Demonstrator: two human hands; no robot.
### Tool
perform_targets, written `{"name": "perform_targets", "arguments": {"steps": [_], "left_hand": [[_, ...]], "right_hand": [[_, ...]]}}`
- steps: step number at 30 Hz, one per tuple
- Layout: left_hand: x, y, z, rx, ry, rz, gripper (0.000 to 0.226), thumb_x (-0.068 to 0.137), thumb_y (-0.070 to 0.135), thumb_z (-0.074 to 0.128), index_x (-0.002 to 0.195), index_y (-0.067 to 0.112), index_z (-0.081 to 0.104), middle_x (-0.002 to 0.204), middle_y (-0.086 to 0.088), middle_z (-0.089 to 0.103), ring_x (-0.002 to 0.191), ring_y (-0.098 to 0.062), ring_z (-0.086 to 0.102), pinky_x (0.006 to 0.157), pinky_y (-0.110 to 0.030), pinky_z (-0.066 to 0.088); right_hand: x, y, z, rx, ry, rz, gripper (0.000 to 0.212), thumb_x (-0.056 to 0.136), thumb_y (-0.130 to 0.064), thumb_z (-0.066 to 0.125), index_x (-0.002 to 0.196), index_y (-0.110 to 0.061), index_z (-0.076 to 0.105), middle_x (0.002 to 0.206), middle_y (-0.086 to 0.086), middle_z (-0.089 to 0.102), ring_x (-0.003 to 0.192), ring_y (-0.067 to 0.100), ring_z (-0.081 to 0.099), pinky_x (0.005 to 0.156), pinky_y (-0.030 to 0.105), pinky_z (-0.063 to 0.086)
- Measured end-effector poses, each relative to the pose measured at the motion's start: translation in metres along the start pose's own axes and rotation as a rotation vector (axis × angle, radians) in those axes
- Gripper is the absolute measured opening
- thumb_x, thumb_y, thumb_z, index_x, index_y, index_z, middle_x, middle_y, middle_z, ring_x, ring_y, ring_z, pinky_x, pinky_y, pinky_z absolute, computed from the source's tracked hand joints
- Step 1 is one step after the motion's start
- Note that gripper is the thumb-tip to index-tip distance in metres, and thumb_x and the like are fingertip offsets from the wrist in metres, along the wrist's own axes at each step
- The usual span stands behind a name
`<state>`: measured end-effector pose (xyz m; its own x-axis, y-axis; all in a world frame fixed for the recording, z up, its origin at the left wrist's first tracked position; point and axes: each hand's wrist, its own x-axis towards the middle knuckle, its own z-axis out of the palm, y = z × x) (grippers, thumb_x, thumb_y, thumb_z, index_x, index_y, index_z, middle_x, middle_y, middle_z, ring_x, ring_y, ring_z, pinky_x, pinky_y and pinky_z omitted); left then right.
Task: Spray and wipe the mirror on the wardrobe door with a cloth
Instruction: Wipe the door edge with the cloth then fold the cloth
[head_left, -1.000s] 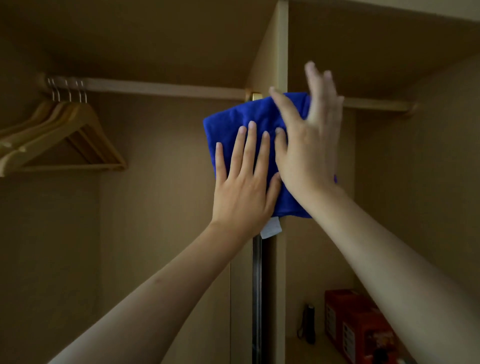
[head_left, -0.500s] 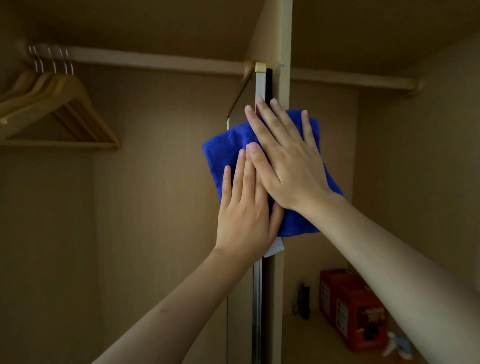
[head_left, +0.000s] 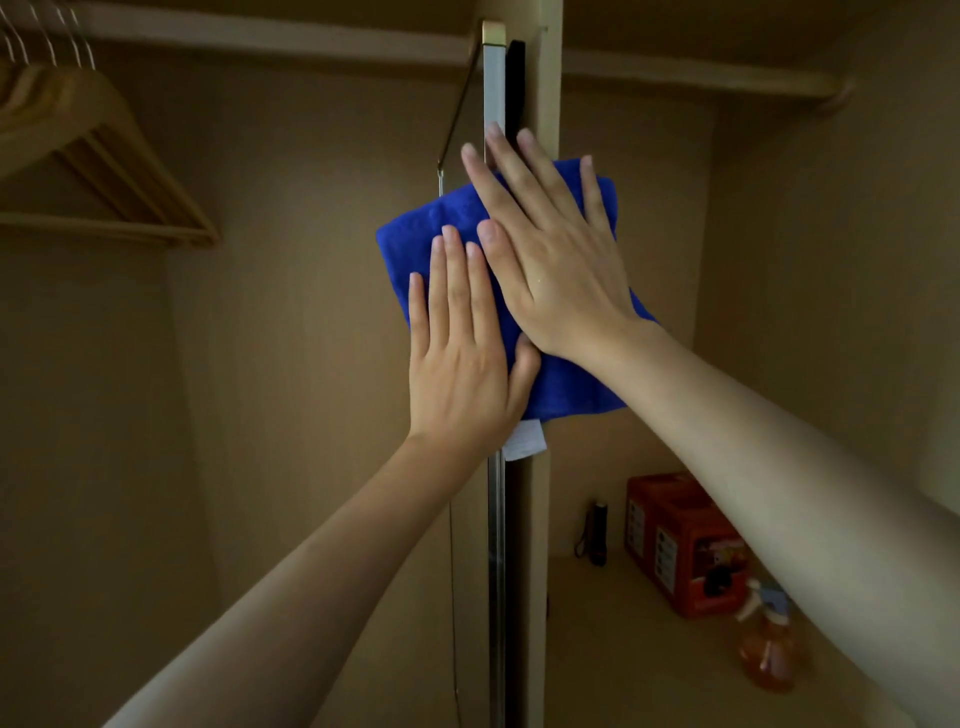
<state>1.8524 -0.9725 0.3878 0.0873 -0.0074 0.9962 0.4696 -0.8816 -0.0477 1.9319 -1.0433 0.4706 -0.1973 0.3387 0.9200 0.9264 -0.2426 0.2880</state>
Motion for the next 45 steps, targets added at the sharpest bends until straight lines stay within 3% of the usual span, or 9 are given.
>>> {"name": "perform_targets", "arguments": {"steps": [13, 21, 30, 38, 45], "left_hand": [[-0.038, 0.008, 0.003, -0.106, -0.042, -0.071, 0.067, 0.097, 0.025, 0.036, 0.148, -0.009, 0.012, 0.157, -0.026, 0.018, 0.148, -0.034, 0.010, 0.123, -0.044, 0.007], [-0.074, 0.013, 0.002, -0.123, -0.077, -0.108, 0.063, 0.099, 0.023, 0.034, 0.150, -0.002, 0.006, 0.159, -0.022, 0.015, 0.148, -0.021, 0.002, 0.123, -0.037, 0.004], [-0.031, 0.010, -0.002, -0.153, -0.051, -0.124, 0.062, 0.101, 0.024, 0.034, 0.150, -0.008, 0.014, 0.159, -0.024, 0.016, 0.149, -0.032, 0.012, 0.123, -0.041, 0.007], [-0.107, 0.020, 0.005, -0.150, -0.074, -0.166, 0.060, 0.101, 0.022, 0.038, 0.146, -0.014, 0.018, 0.154, -0.031, 0.021, 0.145, -0.036, 0.016, 0.122, -0.044, 0.013], [-0.166, 0.026, 0.008, -0.124, -0.101, -0.172, 0.060, 0.104, 0.029, 0.029, 0.142, -0.018, 0.022, 0.150, -0.036, 0.027, 0.143, -0.042, 0.022, 0.120, -0.049, 0.020]], "right_hand": [[-0.028, -0.004, 0.011, 0.030, 0.023, -0.025, 0.053, 0.105, -0.038, 0.024, 0.154, -0.020, 0.020, 0.162, 0.004, 0.017, 0.149, 0.020, 0.011, 0.120, 0.053, 0.006], [-0.066, -0.016, 0.020, 0.015, 0.012, -0.008, 0.052, 0.105, -0.036, 0.025, 0.153, -0.019, 0.023, 0.160, 0.006, 0.021, 0.149, 0.022, 0.015, 0.119, 0.053, 0.006], [-0.028, -0.012, 0.011, -0.058, 0.053, 0.046, 0.053, 0.104, -0.039, 0.020, 0.153, -0.021, 0.024, 0.160, 0.003, 0.022, 0.149, 0.021, 0.017, 0.119, 0.051, 0.006], [-0.097, -0.032, 0.031, -0.035, 0.036, 0.027, 0.051, 0.104, -0.038, 0.023, 0.151, -0.020, 0.031, 0.157, 0.006, 0.030, 0.146, 0.024, 0.025, 0.117, 0.057, 0.013], [-0.152, -0.050, 0.047, -0.011, 0.036, 0.049, 0.048, 0.103, -0.037, 0.030, 0.148, -0.020, 0.038, 0.153, 0.007, 0.039, 0.143, 0.026, 0.033, 0.115, 0.057, 0.014]]}}
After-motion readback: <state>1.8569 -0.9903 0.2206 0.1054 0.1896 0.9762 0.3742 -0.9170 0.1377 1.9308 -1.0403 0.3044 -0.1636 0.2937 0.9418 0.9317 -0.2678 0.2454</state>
